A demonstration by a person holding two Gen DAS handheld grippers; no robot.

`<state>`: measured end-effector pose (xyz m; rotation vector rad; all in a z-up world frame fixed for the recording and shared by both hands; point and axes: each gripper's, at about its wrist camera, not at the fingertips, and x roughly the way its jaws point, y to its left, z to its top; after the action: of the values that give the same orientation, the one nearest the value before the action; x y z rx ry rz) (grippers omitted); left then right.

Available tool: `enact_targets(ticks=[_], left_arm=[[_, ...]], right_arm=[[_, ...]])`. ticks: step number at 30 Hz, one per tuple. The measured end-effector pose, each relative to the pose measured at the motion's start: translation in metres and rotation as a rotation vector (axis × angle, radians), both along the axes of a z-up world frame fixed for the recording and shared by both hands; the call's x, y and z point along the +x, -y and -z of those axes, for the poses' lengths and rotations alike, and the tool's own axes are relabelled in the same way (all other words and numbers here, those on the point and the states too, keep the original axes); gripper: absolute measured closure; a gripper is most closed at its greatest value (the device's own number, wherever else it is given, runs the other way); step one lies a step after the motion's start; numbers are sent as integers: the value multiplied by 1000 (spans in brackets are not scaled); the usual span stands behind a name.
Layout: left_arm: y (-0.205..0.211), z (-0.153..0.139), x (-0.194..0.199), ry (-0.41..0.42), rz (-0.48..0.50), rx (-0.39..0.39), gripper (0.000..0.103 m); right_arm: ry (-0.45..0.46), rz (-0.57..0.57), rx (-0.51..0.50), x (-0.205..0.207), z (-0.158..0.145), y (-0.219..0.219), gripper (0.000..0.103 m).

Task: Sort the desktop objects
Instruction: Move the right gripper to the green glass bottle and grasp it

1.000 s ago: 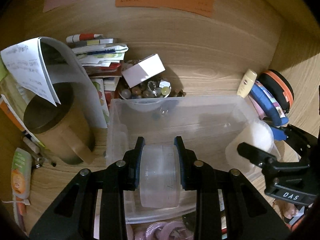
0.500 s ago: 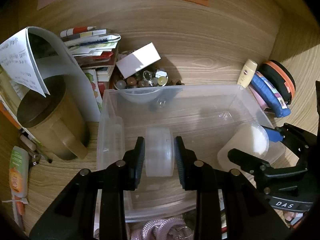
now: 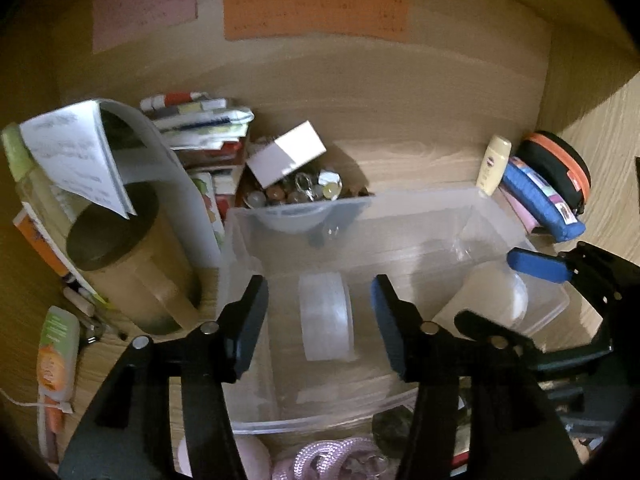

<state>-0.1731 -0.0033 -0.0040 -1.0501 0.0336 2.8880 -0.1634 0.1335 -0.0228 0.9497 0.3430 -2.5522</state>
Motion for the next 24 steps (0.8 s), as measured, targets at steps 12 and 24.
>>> enact_targets(ticks=[12, 24], left_arm=[[18, -14, 24, 17, -11, 52, 38], [59, -37, 85, -20, -99, -35, 13]], right_arm=[[-124, -63, -126, 22, -24, -10, 26], [-117, -61, -155, 63, -47, -35, 24]])
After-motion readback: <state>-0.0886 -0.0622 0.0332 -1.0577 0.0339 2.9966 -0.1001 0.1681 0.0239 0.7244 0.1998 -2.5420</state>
